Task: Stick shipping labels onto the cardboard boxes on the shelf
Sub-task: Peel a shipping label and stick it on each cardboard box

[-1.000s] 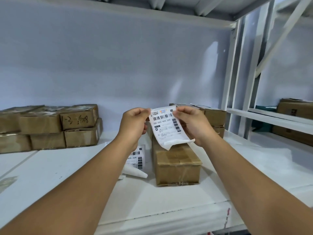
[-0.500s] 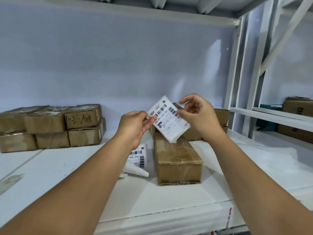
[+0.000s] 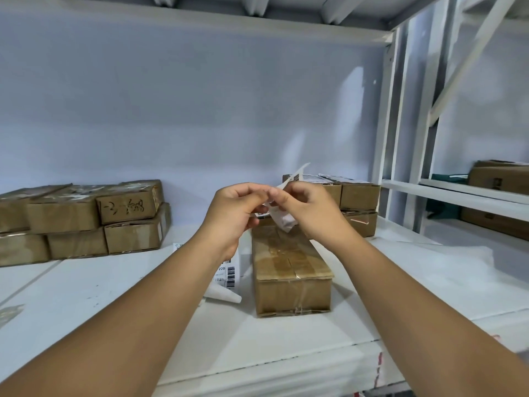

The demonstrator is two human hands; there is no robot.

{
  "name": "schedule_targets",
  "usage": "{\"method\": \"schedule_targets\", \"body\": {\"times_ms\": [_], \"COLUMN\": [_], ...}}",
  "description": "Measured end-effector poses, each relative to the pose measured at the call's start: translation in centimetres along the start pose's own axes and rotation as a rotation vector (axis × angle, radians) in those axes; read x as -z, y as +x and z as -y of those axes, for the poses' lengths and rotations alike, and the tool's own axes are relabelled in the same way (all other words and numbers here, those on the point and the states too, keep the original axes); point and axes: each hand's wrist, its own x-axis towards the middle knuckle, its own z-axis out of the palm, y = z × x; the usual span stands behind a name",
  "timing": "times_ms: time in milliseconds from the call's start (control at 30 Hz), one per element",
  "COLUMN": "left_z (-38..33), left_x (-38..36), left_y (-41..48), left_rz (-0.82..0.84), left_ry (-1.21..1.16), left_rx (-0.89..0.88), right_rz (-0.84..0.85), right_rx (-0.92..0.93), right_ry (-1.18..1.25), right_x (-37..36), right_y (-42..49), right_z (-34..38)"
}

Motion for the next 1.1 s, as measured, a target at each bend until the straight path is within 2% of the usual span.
{"method": "schedule_targets", "body": {"times_ms": [67, 300, 433, 600, 767, 867, 1100], "left_z": [0.0, 0.1, -0.2, 0.1, 0.4, 0.5, 0.4], "left_x": [0.0, 0.3, 0.9, 2.2, 3.3, 3.7, 2.5], "left_y": [0.0, 0.3, 1.0, 1.7, 2.4, 2.7, 2.3], "left_rz": [-0.012, -0.06, -0.176, -0.36, -0.524, -0.606, -0.559], "left_ry": [0.015, -0.018, -0.223, -0.5, -0.589, -0.572, -0.237], "left_rx": [-0.013, -0.021, 0.025, 0.085, 0.071, 0.032, -0.109], "right_rz": [0.006, 0.026, 0.03, 0.009, -0.111, -0.216, -0.305], "right_rx": [-0.04, -0.068, -0.095, -0.139, -0.221, -0.298, -0.354], "right_ry": [0.116, 0.232, 0.351, 0.62, 0.894, 1.084, 1.29], "right_x": [0.2, 0.4, 0.6, 1.1, 1.5, 2.3, 3.5], "right_y": [0.0, 0.2, 0.6, 0.7, 0.8, 0.8, 0.9], "right_z": [0.2, -0.1, -0.5, -0.3, -0.3, -0.1, -0.6]}}
